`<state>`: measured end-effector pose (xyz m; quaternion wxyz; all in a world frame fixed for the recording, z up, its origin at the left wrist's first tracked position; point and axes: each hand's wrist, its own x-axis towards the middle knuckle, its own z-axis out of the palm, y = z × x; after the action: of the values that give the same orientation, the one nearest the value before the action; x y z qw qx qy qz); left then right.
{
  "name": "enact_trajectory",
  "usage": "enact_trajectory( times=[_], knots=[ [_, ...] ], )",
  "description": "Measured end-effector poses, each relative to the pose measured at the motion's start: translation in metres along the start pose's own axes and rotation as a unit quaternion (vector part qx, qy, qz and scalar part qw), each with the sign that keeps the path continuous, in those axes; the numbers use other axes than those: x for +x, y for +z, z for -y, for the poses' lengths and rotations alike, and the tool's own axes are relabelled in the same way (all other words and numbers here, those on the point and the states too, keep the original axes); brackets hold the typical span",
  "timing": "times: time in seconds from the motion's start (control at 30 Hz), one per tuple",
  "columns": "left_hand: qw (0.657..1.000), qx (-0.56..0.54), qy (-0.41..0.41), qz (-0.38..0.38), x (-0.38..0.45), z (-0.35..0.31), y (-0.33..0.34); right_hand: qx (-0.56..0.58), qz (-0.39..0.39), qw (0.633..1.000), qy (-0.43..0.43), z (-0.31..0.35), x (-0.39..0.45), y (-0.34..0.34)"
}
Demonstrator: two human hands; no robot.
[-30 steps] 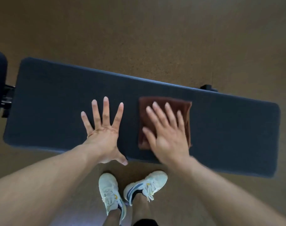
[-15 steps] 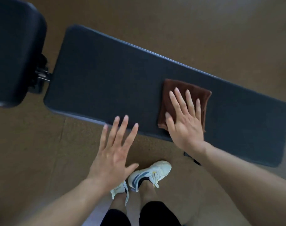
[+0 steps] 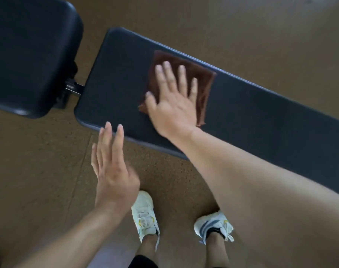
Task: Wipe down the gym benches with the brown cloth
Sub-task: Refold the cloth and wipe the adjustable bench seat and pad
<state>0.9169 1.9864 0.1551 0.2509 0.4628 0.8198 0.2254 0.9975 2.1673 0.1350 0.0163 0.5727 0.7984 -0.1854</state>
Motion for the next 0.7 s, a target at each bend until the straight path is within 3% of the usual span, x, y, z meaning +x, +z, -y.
enact_trajectory(
  times=[0.07,0.17,0.27,0.43,0.57,0.7],
  knots=[
    [1.0,0.0,0.009,-0.018,0.013,-0.014,-0.001,-0.031,0.012,0.99,-0.137,0.001,-0.026,0.008],
    [0.999,0.013,0.046,0.006,0.018,-0.043,0.006,-0.033,0.024,0.98,-0.195,-0.041,-0.068,0.008],
    [0.989,0.039,0.107,0.096,0.014,-0.079,0.027,-0.024,0.014,0.992,-0.121,-0.113,-0.124,0.003],
    [0.931,0.094,0.247,0.253,0.005,-0.167,0.097,0.009,0.02,0.986,0.165,-0.245,-0.212,-0.021],
    [0.947,0.039,0.229,0.222,0.002,-0.249,0.151,-0.002,0.067,0.986,0.151,-0.312,-0.182,-0.053],
    [0.973,-0.012,0.131,0.191,-0.001,-0.293,0.183,0.035,0.042,0.98,0.191,-0.356,-0.076,-0.086]
  ],
)
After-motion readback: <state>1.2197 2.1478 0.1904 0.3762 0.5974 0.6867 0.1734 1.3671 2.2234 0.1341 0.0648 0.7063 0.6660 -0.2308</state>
